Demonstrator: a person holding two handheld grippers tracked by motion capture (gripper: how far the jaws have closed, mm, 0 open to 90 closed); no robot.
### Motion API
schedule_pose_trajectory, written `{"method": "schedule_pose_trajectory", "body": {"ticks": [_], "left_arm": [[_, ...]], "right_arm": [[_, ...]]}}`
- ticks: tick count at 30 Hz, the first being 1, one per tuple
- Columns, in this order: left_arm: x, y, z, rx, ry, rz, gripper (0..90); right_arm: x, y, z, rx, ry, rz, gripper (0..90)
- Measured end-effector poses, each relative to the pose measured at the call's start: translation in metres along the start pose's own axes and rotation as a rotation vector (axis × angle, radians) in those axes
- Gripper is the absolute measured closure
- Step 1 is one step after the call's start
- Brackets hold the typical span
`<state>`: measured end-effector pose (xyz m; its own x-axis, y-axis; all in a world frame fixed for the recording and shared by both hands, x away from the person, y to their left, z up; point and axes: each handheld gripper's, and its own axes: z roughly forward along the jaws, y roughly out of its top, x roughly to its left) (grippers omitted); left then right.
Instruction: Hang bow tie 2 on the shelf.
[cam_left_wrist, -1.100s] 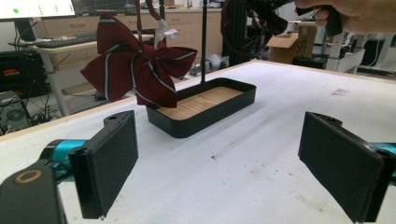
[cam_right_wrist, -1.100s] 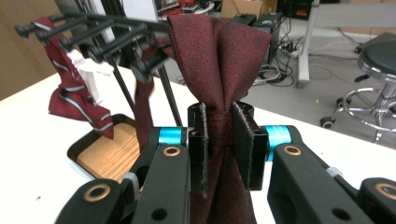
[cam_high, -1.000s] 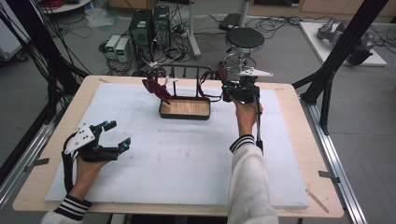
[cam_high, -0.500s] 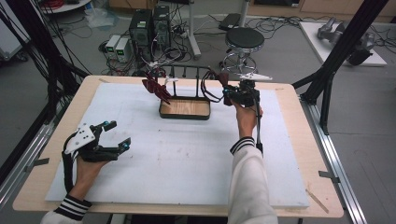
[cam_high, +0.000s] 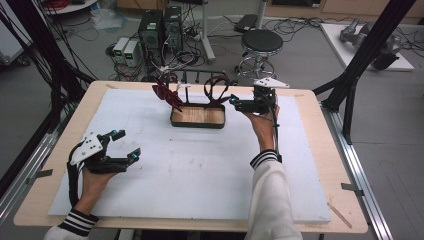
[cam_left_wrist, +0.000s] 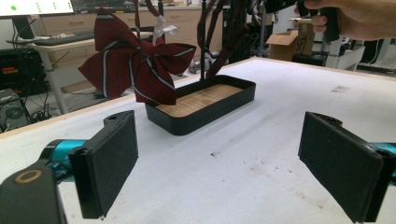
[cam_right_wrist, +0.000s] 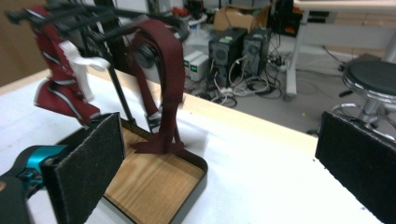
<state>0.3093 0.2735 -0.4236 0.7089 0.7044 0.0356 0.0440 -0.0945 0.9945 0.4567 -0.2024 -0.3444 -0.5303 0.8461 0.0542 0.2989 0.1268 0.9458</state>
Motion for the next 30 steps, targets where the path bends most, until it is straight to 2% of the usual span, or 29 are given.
{"method": "schedule_pose_trajectory", "body": {"ticks": [3, 4, 17, 26, 30], "left_arm": [[0.0, 0.0, 0.0, -0.001, 0.001, -0.002, 12.3], [0.0, 0.0, 0.0, -0.002, 0.001, -0.004, 12.3], [-0.003, 0.001, -0.002, -0.008, 0.004, -0.011, 12.3], [-0.008, 0.001, -0.005, -0.004, 0.006, -0.008, 12.3], [-0.01, 0.001, -0.006, -0.009, 0.012, -0.002, 12.3]], "right_arm": [[0.001, -0.001, -0.009, -0.022, -0.01, -0.01, 0.5], [0.002, -0.001, -0.012, -0.021, -0.002, 0.002, 0.5], [0.01, -0.013, -0.06, -0.089, 0.027, -0.051, 0.5], [0.019, -0.033, -0.094, -0.155, 0.041, -0.089, 0.5], [0.025, -0.047, -0.111, -0.161, 0.046, -0.08, 0.5]]}}
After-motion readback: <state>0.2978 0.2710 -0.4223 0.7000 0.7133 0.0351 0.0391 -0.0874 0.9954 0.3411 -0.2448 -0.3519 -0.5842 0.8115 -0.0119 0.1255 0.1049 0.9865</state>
